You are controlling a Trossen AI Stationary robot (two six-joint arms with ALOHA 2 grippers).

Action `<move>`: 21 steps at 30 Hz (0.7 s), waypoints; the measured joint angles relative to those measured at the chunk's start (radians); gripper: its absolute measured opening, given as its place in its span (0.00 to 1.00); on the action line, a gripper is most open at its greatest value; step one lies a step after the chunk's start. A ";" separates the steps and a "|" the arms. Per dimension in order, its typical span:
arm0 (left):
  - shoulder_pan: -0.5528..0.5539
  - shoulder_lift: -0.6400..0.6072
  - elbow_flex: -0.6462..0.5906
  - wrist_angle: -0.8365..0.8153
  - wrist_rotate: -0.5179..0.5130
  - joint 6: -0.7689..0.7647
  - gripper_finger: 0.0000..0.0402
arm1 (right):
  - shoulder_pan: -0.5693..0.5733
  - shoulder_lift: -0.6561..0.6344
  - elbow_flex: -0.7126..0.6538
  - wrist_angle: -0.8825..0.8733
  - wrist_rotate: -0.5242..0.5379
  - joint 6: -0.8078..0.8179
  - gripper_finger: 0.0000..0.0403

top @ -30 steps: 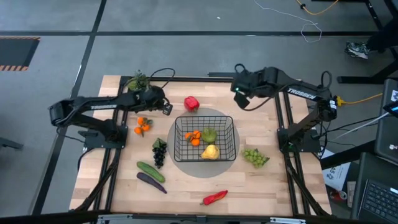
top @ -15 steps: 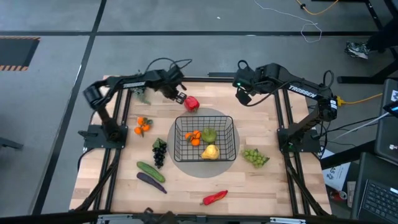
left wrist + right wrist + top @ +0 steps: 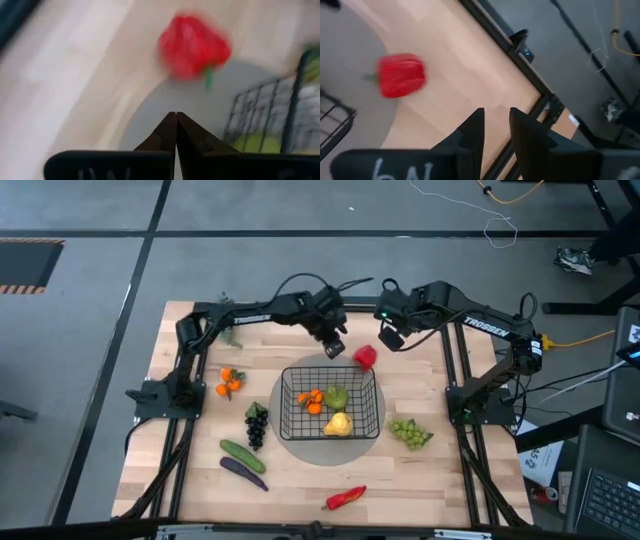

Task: Build produce basket
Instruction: Put the bell pepper into the black wire basket

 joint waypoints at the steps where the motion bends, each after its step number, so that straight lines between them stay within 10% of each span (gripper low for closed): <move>1: -0.003 -0.015 0.022 -0.075 -0.038 0.034 0.00 | 0.000 -0.002 0.000 0.000 -0.008 -0.001 0.23; 21: 0.188 -0.134 -0.012 -0.701 -0.150 0.154 0.00 | 0.000 -0.174 0.000 -0.001 -0.054 -0.002 0.23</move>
